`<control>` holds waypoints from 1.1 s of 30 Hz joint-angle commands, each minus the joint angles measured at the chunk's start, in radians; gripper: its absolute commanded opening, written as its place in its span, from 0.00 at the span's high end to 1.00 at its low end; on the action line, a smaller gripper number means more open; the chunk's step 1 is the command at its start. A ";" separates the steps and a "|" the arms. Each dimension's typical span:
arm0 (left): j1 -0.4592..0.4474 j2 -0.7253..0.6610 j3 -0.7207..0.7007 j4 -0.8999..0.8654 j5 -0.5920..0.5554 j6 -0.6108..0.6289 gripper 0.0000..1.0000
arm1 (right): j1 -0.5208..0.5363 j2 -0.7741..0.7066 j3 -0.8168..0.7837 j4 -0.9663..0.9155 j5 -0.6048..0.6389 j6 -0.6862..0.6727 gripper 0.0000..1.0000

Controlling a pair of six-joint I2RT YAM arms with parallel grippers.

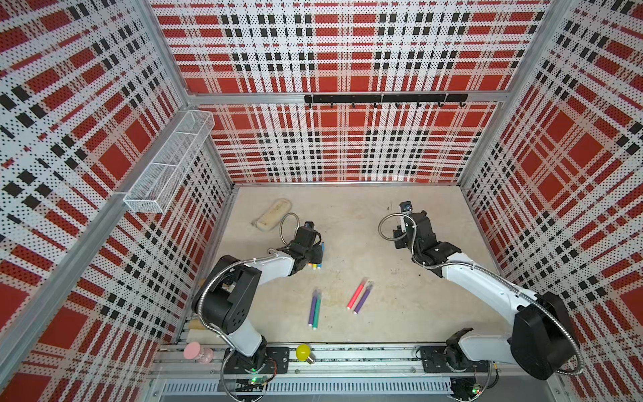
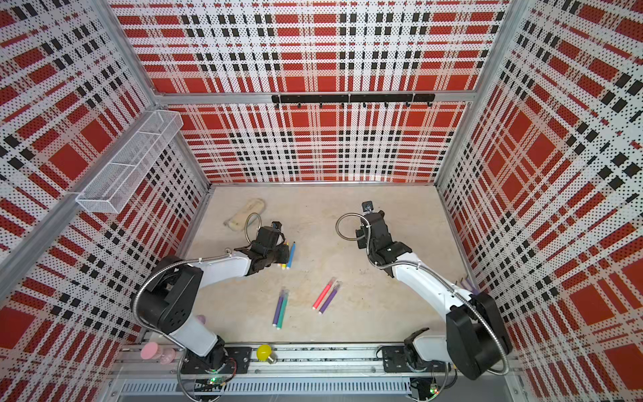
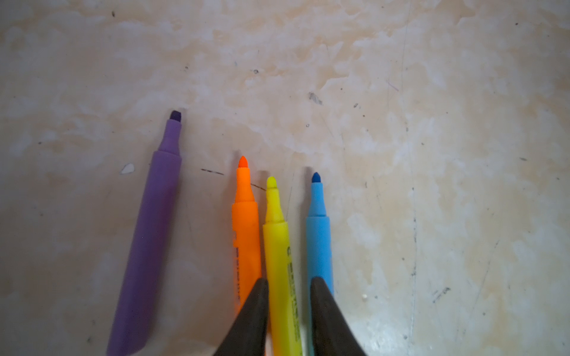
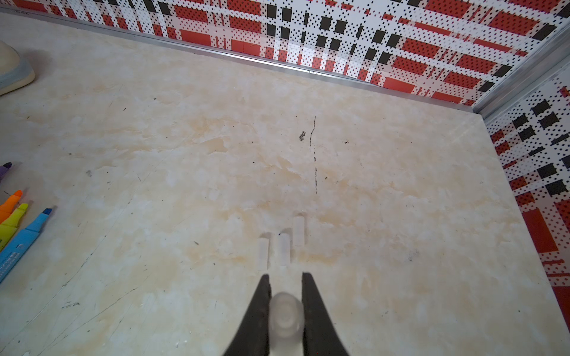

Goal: Remove pen caps from pens
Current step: Place the pen at the center of the table, then place the pen cap at the top-right of the table.

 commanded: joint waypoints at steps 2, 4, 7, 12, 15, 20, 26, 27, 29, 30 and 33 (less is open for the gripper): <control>0.004 -0.085 0.006 0.037 -0.014 0.017 0.68 | -0.017 0.120 0.085 -0.027 -0.043 -0.019 0.97; 0.002 -0.140 0.009 0.033 -0.009 0.032 0.66 | -0.019 0.228 0.177 -0.089 -0.057 -0.035 0.98; 0.001 -0.226 0.006 0.009 -0.008 0.043 0.64 | -0.028 0.352 0.285 -0.137 -0.011 -0.059 0.99; 0.005 -0.381 -0.048 -0.006 0.016 0.039 0.60 | -0.074 0.451 0.371 -0.137 -0.086 -0.063 0.98; 0.013 -0.444 -0.070 -0.010 0.035 0.029 0.57 | -0.077 0.522 0.436 -0.189 -0.078 -0.069 0.97; 0.014 -0.473 -0.083 -0.026 0.030 0.029 0.55 | -0.092 0.575 0.463 -0.216 -0.030 -0.078 0.95; 0.014 -0.451 -0.079 -0.015 0.054 0.031 0.53 | -0.171 0.550 0.422 -0.235 0.082 -0.103 0.95; 0.014 -0.445 -0.074 -0.015 0.062 0.032 0.53 | -0.183 0.551 0.422 -0.236 0.067 -0.102 0.95; 0.013 -0.432 -0.062 -0.021 0.085 0.036 0.53 | -0.191 0.558 0.431 -0.247 0.047 -0.102 0.95; 0.009 -0.427 -0.059 -0.024 0.101 0.038 0.53 | -0.191 0.567 0.436 -0.252 0.032 -0.102 0.95; -0.034 -0.422 -0.058 -0.035 0.073 0.055 0.53 | -0.192 0.593 0.440 -0.267 0.008 -0.101 0.94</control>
